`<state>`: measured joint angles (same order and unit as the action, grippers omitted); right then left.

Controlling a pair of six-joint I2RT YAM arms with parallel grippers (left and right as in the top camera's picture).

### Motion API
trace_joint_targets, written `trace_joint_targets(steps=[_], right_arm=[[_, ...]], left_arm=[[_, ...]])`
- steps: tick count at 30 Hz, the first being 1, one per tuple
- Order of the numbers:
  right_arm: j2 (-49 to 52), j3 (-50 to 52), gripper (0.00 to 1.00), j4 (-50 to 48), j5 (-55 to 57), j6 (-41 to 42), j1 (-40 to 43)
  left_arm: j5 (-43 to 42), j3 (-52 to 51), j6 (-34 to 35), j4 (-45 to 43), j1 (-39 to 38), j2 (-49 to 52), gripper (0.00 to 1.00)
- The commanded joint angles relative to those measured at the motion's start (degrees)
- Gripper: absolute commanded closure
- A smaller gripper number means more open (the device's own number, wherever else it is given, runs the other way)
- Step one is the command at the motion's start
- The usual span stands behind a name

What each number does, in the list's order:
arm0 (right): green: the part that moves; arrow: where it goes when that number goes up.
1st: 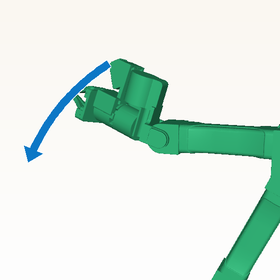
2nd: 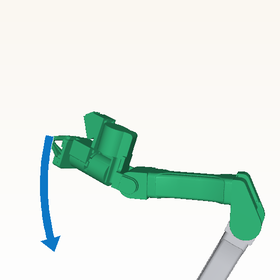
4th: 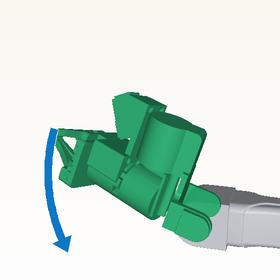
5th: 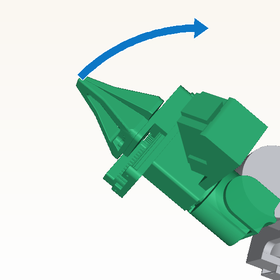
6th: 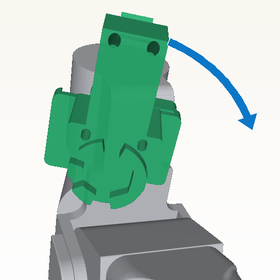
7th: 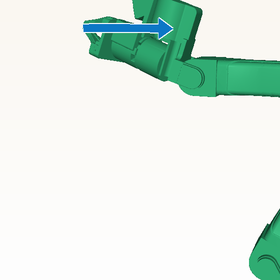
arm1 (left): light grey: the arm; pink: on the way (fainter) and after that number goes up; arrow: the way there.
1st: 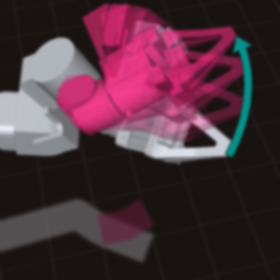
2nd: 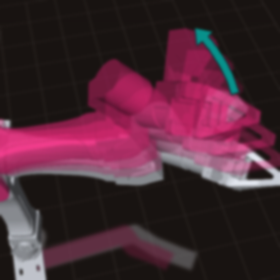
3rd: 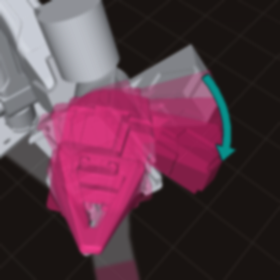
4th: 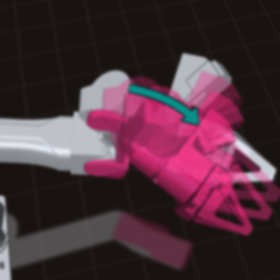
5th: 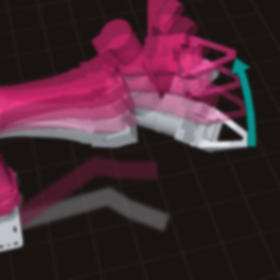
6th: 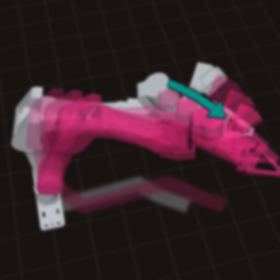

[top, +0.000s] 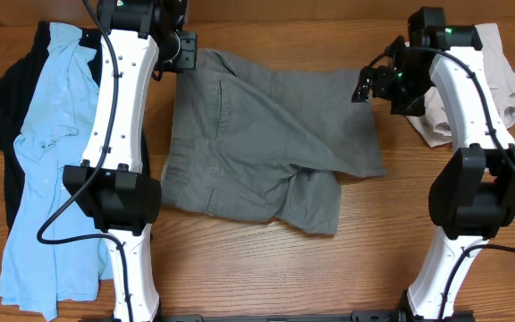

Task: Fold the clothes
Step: 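Grasp the trousers' top corners with the left and right grippers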

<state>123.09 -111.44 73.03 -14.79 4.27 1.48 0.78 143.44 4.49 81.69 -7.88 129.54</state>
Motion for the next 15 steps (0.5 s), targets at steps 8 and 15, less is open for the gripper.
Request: trace_joint_targets(steps=[8,15], right_arm=[[-0.85,11.58,0.02,-19.98,4.85,-0.22,0.20],[2.25,12.09,0.17,-23.10,2.64,0.46,0.17]], left_arm=[[1.79,1.49,0.85,0.00,-0.07,-1.18,0.96],[1.79,1.49,0.87,0.00,-0.07,-1.18,0.96]])
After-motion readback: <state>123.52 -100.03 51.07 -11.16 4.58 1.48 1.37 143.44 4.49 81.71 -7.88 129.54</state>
